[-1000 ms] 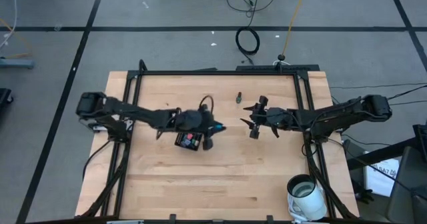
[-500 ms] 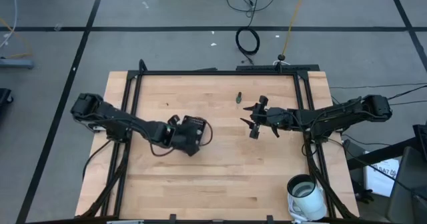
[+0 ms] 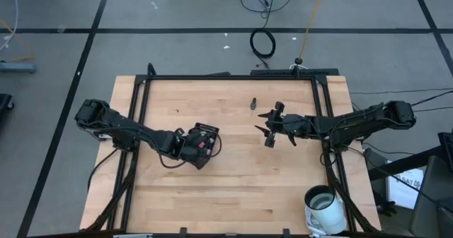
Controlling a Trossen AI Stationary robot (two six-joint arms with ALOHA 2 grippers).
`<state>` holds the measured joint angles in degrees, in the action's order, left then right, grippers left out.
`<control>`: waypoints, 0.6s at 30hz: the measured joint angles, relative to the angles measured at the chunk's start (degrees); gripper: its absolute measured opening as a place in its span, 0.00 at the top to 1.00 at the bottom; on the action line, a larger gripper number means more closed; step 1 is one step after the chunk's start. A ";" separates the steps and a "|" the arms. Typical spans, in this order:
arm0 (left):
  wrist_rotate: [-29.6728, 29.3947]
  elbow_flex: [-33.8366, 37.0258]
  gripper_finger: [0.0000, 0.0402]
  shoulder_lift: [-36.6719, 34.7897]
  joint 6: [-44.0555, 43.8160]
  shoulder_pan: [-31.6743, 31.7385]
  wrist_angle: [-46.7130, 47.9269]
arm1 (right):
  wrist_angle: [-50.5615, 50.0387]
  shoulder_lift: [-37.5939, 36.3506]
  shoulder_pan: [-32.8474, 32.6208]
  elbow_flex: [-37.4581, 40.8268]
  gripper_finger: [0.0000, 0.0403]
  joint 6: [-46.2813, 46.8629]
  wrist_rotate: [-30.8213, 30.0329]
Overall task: Pick & Place Nail Polish
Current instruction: Put the blue nail polish into the basket, then put the dark green nail polish into the basket
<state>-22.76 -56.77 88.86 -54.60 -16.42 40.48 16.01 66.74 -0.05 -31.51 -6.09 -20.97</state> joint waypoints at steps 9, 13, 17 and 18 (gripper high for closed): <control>-3.31 0.00 0.72 0.00 -1.83 0.39 1.25 | 0.00 0.00 0.00 0.00 0.51 0.92 0.04; -4.33 0.00 0.60 0.00 -4.70 0.79 3.41 | 0.00 0.00 0.00 0.00 0.51 0.91 0.05; -4.88 0.01 0.46 0.00 -4.21 1.55 3.80 | 0.00 0.00 0.00 0.00 0.51 0.92 0.07; -5.31 0.01 0.43 0.00 -3.08 1.71 3.74 | 0.00 0.00 0.00 0.00 0.51 0.90 0.07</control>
<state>-28.07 -56.76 88.86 -57.68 -14.71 44.22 16.01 66.74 -0.05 -31.51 -5.19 -20.91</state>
